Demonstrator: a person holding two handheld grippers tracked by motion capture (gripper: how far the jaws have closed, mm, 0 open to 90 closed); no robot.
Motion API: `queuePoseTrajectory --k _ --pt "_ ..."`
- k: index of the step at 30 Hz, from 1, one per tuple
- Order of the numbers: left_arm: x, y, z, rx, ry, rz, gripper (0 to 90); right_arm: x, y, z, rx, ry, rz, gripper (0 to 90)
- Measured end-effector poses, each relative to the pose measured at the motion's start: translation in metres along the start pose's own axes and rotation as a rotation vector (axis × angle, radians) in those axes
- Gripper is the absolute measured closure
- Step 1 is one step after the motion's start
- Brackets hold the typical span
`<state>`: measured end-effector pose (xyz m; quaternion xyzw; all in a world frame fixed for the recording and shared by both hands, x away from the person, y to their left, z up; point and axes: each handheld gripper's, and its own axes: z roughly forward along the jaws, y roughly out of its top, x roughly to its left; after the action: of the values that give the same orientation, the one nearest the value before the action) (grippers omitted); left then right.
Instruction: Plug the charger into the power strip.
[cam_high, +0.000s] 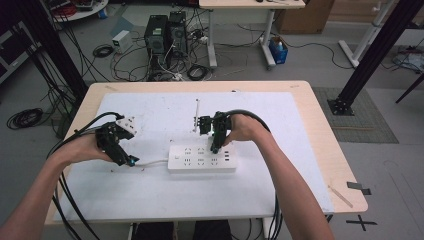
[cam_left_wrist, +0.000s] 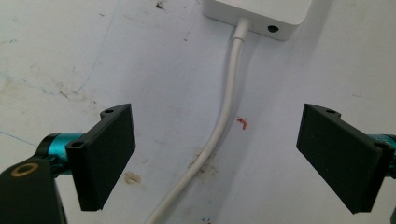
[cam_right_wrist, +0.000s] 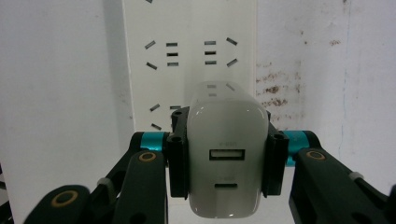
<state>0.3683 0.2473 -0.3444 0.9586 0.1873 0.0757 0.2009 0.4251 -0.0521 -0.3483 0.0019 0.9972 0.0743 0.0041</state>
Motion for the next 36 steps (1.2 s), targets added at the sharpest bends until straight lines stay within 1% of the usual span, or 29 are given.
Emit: queuePoseTrajectory --k 2,4,5,7,10,13,15,16,21,23,24,25,27,28,29,30,33,34,36 --pt "0.000 0.000 0.000 0.002 0.001 0.002 11.7 0.000 0.001 0.002 0.005 -0.005 -0.011 62.1" --pt "-0.001 -0.001 0.000 -0.005 0.003 -0.006 11.7 0.000 0.001 0.004 0.013 0.004 -0.018 62.1" --pt "0.000 -0.001 -0.001 0.001 0.003 0.000 11.7 0.001 0.001 0.004 0.018 0.001 -0.018 62.1" --pt "0.000 -0.002 -0.001 -0.001 0.005 -0.001 11.7 0.001 0.001 0.006 0.028 0.000 -0.024 62.1" --pt "-0.001 -0.002 -0.001 -0.004 0.008 -0.002 11.7 0.000 0.001 0.008 0.029 -0.005 -0.034 62.1" --pt "-0.001 -0.003 -0.001 -0.002 0.007 -0.004 11.7 0.001 0.002 0.010 0.048 -0.005 -0.041 62.1" --pt "-0.001 -0.004 -0.001 -0.004 0.008 -0.008 11.7 0.001 0.003 0.011 0.043 -0.002 -0.045 62.0" --pt "-0.002 -0.004 -0.001 -0.004 0.009 -0.007 11.7 0.001 0.002 0.011 0.043 0.000 -0.038 62.1" --pt "-0.002 -0.004 -0.001 -0.001 0.001 0.000 11.7 0.001 0.002 0.011 0.039 -0.001 -0.047 62.1" --pt "-0.003 -0.003 0.000 -0.005 0.000 -0.002 11.7 0.004 0.004 0.012 0.039 -0.024 -0.064 62.2" --pt "-0.003 -0.003 -0.001 0.003 0.001 0.004 11.7 0.005 0.005 0.012 0.045 -0.028 -0.061 62.3" --pt "-0.003 -0.002 -0.001 -0.001 0.003 0.001 11.7 0.005 0.005 0.012 0.041 -0.029 -0.065 62.3" --pt "-0.003 -0.002 -0.001 0.001 0.002 0.008 11.7 0.005 0.005 0.013 0.036 -0.027 -0.062 62.2" --pt "-0.005 -0.002 0.000 -0.010 0.002 -0.006 11.7 0.005 0.003 0.015 0.039 -0.025 -0.054 62.2" --pt "-0.005 -0.001 0.000 -0.014 0.003 -0.006 11.7 0.004 0.002 0.020 0.043 -0.023 -0.061 62.3" --pt "-0.004 -0.002 -0.001 -0.001 0.001 0.011 11.7 0.004 0.001 0.020 0.022 -0.019 -0.050 62.2" --pt "-0.005 -0.002 -0.001 -0.001 0.007 0.003 11.7 0.003 -0.003 0.019 -0.002 -0.018 -0.040 62.3" --pt "-0.005 -0.002 -0.001 -0.004 0.006 0.002 11.7 0.003 -0.004 0.019 -0.013 -0.013 -0.030 62.3" --pt "-0.005 -0.003 -0.001 -0.004 0.005 0.003 11.7 0.003 -0.006 0.019 -0.027 -0.013 -0.033 62.3"
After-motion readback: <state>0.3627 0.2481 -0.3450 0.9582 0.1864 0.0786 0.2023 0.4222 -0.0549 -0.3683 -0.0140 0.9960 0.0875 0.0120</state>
